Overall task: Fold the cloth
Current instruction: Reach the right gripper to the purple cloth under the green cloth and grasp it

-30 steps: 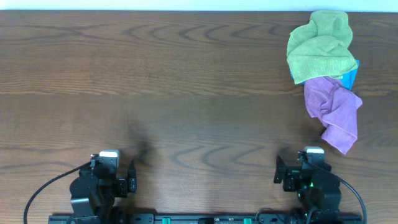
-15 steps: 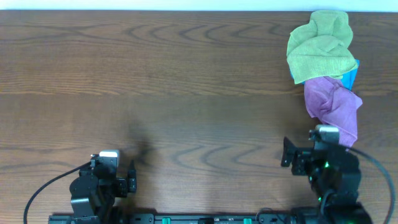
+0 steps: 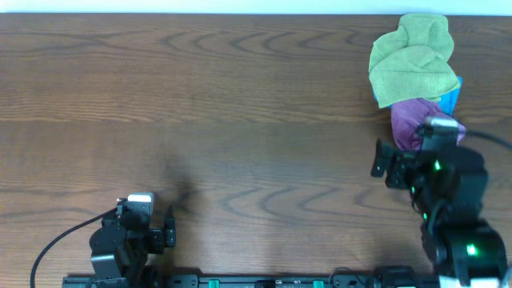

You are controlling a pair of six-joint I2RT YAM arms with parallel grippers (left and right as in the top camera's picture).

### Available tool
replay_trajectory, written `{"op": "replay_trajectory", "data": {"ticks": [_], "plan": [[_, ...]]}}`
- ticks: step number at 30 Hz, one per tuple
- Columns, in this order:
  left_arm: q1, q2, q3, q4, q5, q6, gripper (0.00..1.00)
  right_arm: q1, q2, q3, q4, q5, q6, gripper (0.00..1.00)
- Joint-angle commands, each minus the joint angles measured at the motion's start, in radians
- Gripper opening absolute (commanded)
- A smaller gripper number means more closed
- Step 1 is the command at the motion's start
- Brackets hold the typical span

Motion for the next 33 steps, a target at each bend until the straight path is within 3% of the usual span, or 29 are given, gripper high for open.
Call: {"op": "replay_trajectory", "data": {"ticks": [1,6,12,18,26,33], "plan": [[-0.003,-0.006,0.0,0.0,-0.006,0.017,0.95,-0.016,0.084,0.036,-0.001,0.067,0.087,0.99],[-0.003,-0.006,0.0,0.0,-0.006,0.017,0.95,-0.016,0.251,0.078,0.072,0.145,0.119,0.99],[-0.003,-0.006,0.0,0.0,-0.006,0.017,0.95,-0.063,0.459,0.111,0.272,0.156,0.118,0.99],[-0.003,-0.006,0.0,0.0,-0.006,0.017,0.95,-0.122,0.587,0.119,0.476,0.16,-0.006,0.99],[-0.003,-0.006,0.0,0.0,-0.006,0.017,0.95,-0.219,0.618,0.118,0.507,0.166,-0.043,0.99],[-0.003,-0.006,0.0,0.0,-0.006,0.017,0.95,-0.35,0.792,0.119,0.531,0.075,-0.036,0.99]]}}
